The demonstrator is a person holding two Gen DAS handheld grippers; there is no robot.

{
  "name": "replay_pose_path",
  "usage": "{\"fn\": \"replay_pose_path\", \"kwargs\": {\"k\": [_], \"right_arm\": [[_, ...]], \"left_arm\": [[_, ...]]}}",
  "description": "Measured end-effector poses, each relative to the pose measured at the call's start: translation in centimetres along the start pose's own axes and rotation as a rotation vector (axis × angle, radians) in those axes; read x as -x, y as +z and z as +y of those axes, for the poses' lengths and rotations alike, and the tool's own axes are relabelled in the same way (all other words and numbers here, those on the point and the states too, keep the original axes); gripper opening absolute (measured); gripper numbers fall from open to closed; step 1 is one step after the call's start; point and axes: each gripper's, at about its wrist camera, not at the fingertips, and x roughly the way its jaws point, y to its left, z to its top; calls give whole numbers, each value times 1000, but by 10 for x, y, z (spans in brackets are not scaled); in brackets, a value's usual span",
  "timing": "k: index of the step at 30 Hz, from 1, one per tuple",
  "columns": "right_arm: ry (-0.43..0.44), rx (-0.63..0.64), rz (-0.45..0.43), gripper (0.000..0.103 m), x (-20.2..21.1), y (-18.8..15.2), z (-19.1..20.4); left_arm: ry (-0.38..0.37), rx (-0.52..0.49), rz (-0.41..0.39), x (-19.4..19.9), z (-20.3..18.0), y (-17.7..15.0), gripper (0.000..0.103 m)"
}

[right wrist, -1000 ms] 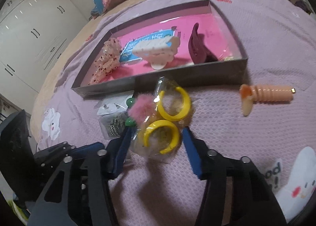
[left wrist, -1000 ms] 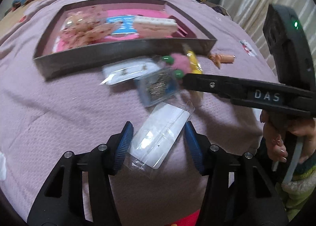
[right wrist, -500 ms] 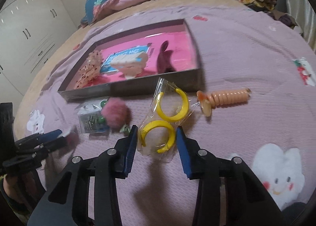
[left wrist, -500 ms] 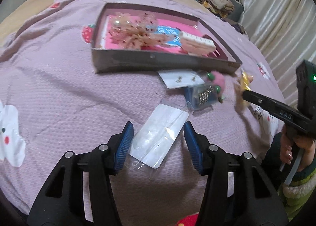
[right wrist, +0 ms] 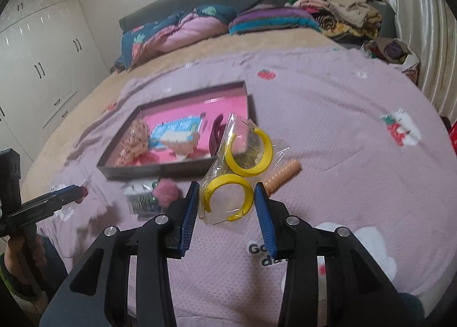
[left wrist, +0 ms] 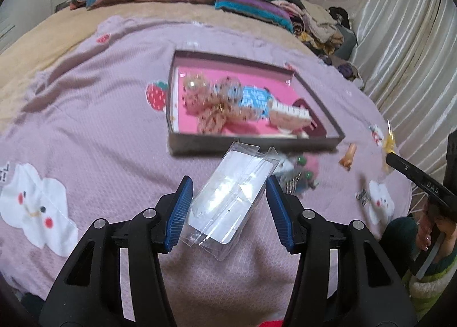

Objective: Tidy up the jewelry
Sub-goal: 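Carry the yellow hoops and clear pack into the box and open both tools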

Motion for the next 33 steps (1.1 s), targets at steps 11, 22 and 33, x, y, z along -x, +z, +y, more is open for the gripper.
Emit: {"fn": "replay_pose_path", "kwargs": {"k": [11, 22, 33], "right_arm": [[10, 37, -74, 38, 23, 21, 9], [34, 101, -120, 38, 30, 43, 35], [34, 154, -167, 38, 30, 69, 50]], "left_arm": [[-3, 7, -88, 19, -5, 33, 45], [9, -21, -154, 27, -17, 64, 45], [17, -42, -204, 31, -31, 95, 45]]}}
